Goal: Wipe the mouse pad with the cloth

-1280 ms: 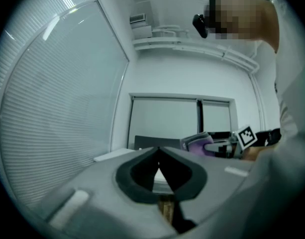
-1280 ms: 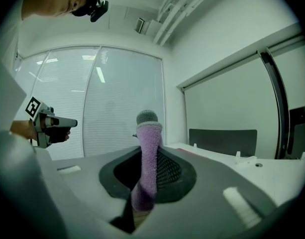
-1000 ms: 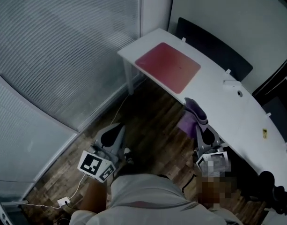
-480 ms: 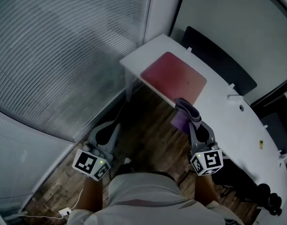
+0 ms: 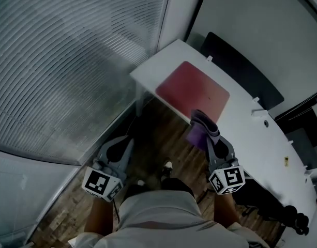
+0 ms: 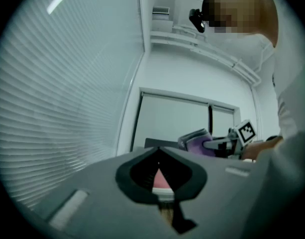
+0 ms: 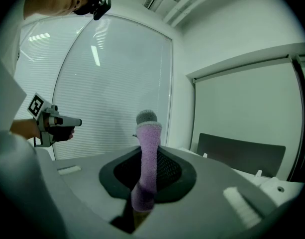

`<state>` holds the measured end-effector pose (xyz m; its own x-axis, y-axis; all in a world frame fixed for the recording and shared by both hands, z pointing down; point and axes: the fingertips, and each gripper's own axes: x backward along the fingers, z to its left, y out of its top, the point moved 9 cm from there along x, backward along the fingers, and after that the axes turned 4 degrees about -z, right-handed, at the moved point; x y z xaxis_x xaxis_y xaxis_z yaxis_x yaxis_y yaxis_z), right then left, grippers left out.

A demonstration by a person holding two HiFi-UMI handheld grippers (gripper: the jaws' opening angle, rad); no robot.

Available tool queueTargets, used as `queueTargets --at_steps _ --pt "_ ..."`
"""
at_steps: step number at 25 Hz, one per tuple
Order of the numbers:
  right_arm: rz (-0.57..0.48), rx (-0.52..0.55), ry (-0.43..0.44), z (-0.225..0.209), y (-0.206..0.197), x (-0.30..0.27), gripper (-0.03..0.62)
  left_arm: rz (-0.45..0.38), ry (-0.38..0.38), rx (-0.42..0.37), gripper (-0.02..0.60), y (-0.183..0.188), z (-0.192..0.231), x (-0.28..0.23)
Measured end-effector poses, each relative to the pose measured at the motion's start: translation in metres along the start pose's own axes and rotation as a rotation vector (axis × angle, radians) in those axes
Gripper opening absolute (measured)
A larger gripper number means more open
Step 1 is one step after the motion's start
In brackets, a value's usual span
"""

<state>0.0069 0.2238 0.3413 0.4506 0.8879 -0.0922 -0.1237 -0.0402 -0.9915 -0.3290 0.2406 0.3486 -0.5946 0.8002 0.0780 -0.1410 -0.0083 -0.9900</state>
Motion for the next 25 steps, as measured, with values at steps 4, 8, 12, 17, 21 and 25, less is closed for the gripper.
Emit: queueTargets --at_steps 4,8,12,17,21,25 --pt "0.014 -0.022 -0.013 -0.017 -0.009 -0.029 0.044 0.017 -0.020 -0.009 0.002 -0.003 0.018 -0.031" --pt "0.020 -0.058 -0.020 -0.043 -0.022 -0.059 0.044 0.039 -0.024 -0.012 0.002 -0.008 0.033 -0.067" --pt "0.006 -0.089 -0.040 -0.085 -0.027 -0.087 0.044 0.054 -0.050 -0.041 0.002 -0.005 0.040 -0.118" --pt "0.007 -0.138 -0.082 -0.149 -0.037 -0.127 0.044 0.060 -0.063 -0.074 0.002 -0.002 0.055 -0.199" --pt "0.011 -0.160 -0.100 -0.214 -0.043 -0.156 0.044 0.065 -0.081 -0.078 0.002 -0.006 0.058 -0.277" --pt "0.031 -0.205 -0.120 -0.281 -0.056 -0.183 0.044 0.076 -0.084 -0.063 0.002 -0.012 0.057 -0.353"
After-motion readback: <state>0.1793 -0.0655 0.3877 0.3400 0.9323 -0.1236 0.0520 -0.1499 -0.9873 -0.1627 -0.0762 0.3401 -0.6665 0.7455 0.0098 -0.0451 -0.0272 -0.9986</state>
